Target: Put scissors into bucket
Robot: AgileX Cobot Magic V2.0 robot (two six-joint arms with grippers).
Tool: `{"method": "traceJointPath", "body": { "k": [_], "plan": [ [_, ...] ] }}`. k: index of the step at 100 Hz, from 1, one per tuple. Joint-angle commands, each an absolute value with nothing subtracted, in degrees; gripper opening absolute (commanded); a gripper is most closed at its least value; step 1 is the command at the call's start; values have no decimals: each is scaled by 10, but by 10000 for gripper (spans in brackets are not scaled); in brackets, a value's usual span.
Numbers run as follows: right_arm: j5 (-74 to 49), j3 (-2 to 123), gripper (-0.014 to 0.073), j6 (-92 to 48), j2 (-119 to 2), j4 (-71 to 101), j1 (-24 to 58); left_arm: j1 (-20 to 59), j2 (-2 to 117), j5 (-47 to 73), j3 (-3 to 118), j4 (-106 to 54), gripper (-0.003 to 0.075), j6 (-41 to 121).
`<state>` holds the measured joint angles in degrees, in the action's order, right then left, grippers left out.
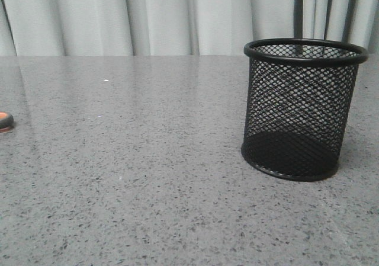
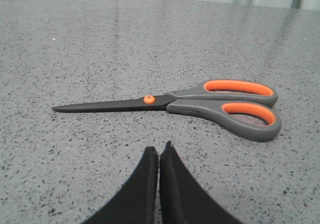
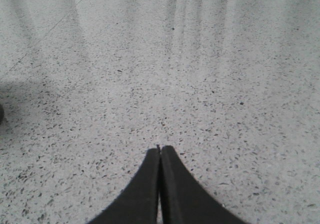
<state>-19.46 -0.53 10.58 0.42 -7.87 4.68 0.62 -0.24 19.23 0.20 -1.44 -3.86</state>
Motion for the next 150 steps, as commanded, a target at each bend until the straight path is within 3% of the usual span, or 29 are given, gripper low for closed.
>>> {"method": "traceJointPath", "body": {
  "k": [1, 75, 127, 150],
  "plan": [
    [-179, -15, -45, 103, 18, -82, 43, 9, -17, 151, -15, -21, -21, -43],
    [-179, -15, -45, 103, 18, -105, 43, 9, -17, 151, -15, -21, -21, -43],
    [-124, -15, -45, 103, 18, -686, 43, 9, -17, 151, -15, -21, -21, -43],
    [-93, -13, -45, 103, 18, -723, 43, 9, -17, 142, -15, -31, -21, -43]
  ]
}}
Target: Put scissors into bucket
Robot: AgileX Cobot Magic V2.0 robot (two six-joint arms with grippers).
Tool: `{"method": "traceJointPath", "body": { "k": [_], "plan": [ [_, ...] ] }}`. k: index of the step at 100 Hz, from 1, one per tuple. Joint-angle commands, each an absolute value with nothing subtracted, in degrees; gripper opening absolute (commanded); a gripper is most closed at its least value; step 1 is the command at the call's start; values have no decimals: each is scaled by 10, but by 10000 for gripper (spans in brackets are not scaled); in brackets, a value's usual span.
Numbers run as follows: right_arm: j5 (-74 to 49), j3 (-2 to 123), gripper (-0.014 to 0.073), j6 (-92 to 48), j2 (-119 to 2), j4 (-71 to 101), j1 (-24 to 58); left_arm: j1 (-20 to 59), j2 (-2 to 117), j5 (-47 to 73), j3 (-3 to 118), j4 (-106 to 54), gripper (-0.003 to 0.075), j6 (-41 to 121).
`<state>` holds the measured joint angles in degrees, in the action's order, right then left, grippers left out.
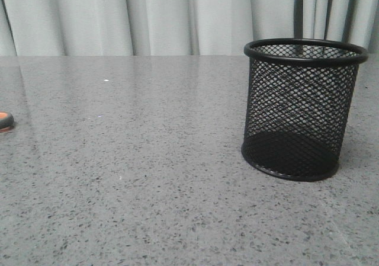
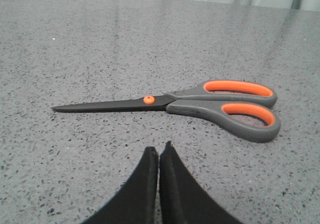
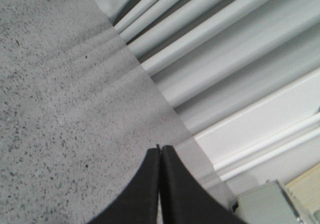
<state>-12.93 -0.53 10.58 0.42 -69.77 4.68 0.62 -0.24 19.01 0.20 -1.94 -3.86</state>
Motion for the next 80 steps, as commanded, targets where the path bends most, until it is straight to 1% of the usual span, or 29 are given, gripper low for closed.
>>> {"method": "traceJointPath", "body": {
  "k": [1, 10, 23, 30, 36, 43, 57, 80],
  "plan": [
    [-90, -13, -45, 103, 18, -723, 43, 9, -17, 142, -15, -33, -21, -43],
    [-60, -10, -45, 103, 18, -723, 43, 9, -17, 134, -15, -42, -21, -43],
    [28, -9, -45, 104, 18, -723, 43, 9, -17, 126, -15, -58, -21, -43],
    [89, -9, -45, 104, 18, -695, 43, 9, -17, 116, -15, -74, -21, -43],
    [140, -9, -45, 104, 18, -683, 43, 9, -17, 102, -15, -103, -21, -43],
    [172, -9, -45, 104, 18, -683, 43, 9, -17, 87, -15, -164, -21, -43],
    [187, -8, -45, 104, 18, -683, 43, 9, -17, 81, -14, -278, -21, -43],
    [193, -8, -45, 104, 18, -682, 43, 9, -17, 81, -14, -363, -21, -43]
  ]
}}
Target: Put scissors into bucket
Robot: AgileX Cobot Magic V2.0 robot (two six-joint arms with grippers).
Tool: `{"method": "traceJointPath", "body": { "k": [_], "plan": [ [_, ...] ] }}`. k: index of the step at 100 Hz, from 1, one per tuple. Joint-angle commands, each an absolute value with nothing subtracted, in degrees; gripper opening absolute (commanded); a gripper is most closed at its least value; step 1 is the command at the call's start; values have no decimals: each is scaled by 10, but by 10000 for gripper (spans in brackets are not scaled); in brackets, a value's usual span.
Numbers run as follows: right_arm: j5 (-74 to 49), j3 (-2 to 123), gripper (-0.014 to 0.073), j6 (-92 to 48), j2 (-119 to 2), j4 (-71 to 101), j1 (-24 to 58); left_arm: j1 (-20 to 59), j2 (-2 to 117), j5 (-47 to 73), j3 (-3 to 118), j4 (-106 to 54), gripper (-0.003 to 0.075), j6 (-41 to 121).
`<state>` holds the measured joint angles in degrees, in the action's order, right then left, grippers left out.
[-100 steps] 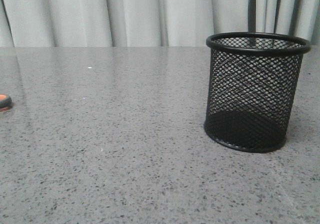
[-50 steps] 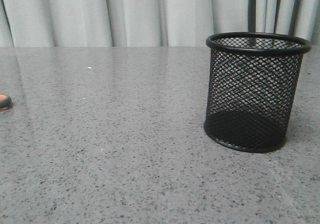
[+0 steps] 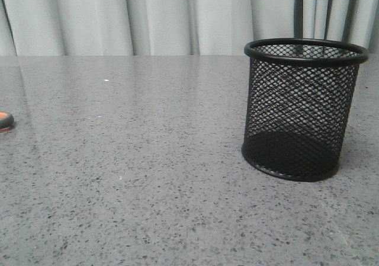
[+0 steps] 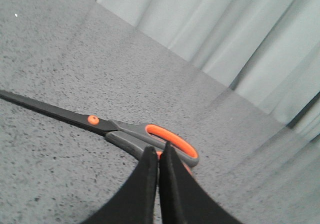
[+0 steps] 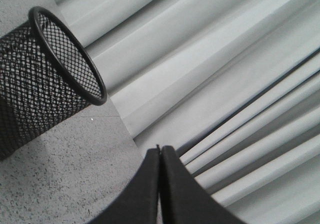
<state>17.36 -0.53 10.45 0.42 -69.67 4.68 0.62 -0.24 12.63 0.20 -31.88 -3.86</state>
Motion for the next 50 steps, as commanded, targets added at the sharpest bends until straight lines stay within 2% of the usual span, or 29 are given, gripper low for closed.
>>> {"method": "traceJointPath", "body": {
  "k": [1, 23, 34, 50],
  "plan": [
    [196, -8, -45, 104, 18, -682, 43, 9, -17, 81, -14, -369, -21, -43],
    [217, -8, -45, 104, 18, -676, 43, 9, -17, 70, -14, -424, -21, -43],
    [276, -8, -45, 104, 18, -652, 43, 9, -17, 58, -14, -430, -21, -43],
    [348, -9, -45, 122, 18, -517, 43, 9, -17, 55, -14, -431, -21, -43]
  ]
}}
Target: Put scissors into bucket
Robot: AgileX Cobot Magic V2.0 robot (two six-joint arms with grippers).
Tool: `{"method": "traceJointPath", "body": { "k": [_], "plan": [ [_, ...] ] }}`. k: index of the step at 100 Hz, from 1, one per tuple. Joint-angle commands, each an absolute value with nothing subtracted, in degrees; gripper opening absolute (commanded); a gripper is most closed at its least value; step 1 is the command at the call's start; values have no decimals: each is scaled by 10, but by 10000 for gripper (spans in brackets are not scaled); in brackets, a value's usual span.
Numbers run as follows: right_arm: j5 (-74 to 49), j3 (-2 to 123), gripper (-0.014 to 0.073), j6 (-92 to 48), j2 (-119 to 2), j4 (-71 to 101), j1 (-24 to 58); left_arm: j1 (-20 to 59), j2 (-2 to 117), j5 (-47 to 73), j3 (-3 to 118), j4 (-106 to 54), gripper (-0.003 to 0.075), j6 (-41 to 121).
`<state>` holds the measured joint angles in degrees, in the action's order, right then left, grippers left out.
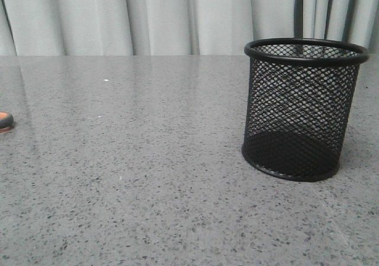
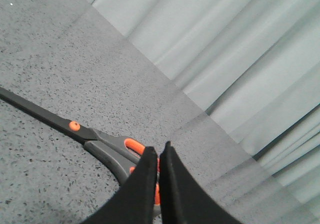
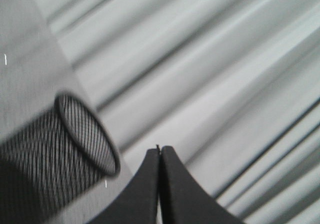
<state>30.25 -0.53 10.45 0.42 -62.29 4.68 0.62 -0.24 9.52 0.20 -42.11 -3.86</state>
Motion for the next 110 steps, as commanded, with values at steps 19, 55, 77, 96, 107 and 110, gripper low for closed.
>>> {"method": "traceJointPath", "body": {
  "k": [19, 55, 77, 96, 107, 110],
  "plan": [
    [230, -7, -45, 279, 18, -268, 43, 9, -17, 42, -14, -482, -21, -43],
    [-24, 109, -45, 289, -59, -28, 43, 9, -11, 39, 36, -463, 7, -36],
    [-150, 249, -43, 283, -202, -25, 43, 9, 43, 128, 131, -378, 258, 59],
    [-224, 338, -43, 264, -287, -24, 57, 9, 138, 263, 224, -360, 348, 196],
    [-250, 367, -41, 233, -313, -10, 90, 9, 206, 316, 275, -353, 348, 199],
    [-257, 373, -32, 233, -319, -4, 98, 9, 223, 333, 287, -347, 348, 200]
  ]
}}
